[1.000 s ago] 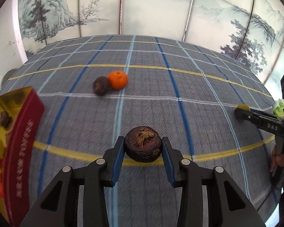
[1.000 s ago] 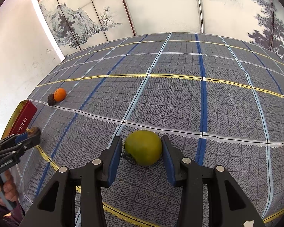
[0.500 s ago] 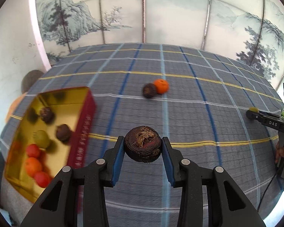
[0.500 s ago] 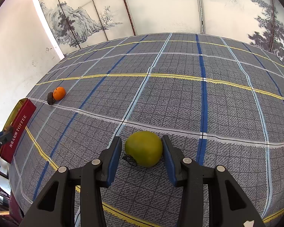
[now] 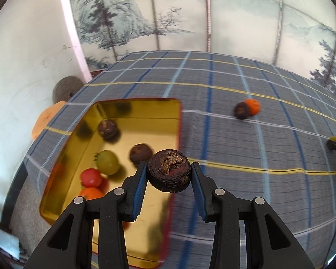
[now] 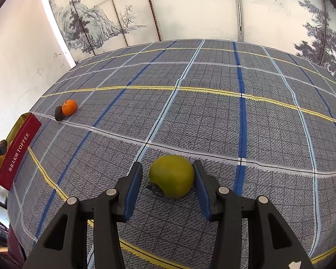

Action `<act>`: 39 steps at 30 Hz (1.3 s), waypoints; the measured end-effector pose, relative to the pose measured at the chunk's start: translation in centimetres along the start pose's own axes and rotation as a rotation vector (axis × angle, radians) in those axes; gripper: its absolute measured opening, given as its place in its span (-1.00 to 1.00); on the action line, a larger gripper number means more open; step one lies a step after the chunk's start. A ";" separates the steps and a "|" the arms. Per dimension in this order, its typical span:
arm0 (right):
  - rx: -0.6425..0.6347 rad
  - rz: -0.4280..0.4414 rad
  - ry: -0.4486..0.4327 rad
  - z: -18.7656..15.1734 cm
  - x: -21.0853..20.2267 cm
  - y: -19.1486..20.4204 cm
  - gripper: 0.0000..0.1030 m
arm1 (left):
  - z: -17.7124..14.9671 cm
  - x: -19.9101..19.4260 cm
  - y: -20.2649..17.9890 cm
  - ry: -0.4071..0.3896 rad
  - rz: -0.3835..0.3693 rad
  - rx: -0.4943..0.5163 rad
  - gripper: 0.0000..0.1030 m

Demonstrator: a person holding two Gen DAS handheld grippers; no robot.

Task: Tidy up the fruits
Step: 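Carry the brown dried fruit in the left gripper into the tin and release it, then carry the green lime in the right gripper into the tin and release it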

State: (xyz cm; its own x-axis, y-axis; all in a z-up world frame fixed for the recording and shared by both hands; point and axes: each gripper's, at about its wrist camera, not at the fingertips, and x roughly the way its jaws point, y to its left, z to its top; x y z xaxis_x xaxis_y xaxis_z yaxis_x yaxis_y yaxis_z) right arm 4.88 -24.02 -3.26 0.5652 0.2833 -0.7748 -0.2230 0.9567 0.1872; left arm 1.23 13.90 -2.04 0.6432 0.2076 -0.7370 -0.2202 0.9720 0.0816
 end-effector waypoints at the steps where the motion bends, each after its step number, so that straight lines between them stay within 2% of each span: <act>1: -0.001 -0.001 0.000 0.0 0.0 0.0 -0.16 | 0.0 0.2 0.5 0.003 0.008 -0.005 -0.23; 6: -0.012 -0.012 0.003 0.0 0.0 0.2 -0.14 | -0.5 0.8 1.9 0.007 0.044 -0.013 -0.22; 10: -0.034 -0.028 0.008 0.0 0.1 0.7 -0.09 | -0.7 1.3 2.9 0.019 0.035 -0.044 -0.22; 26: -0.064 -0.060 0.014 0.0 0.3 1.4 -0.06 | -1.2 2.8 3.5 0.048 0.075 -0.047 -0.20; 28: -0.061 -0.063 0.012 0.0 0.3 1.4 -0.11 | -1.3 2.6 3.6 0.044 0.083 -0.045 -0.17; 31: -0.048 -0.066 0.006 0.0 0.1 1.2 -0.29 | -1.2 2.1 3.7 0.024 0.101 -0.045 -0.07; 34: -0.043 -0.065 0.003 0.0 0.0 1.1 -0.31 | -1.1 1.5 3.9 0.006 0.111 -0.049 0.05; 39: -0.035 -0.061 -0.003 -0.2 -0.2 1.3 -0.32 | -1.2 0.5 4.9 -0.006 0.094 -0.077 0.11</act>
State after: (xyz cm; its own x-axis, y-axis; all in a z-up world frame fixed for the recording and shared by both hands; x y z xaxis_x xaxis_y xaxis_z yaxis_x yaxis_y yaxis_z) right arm 4.32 -22.84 -3.01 0.5806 0.2248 -0.7826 -0.2155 0.9693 0.1185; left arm -0.41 18.64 -2.87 0.6215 0.2982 -0.7244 -0.3355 0.9369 0.0979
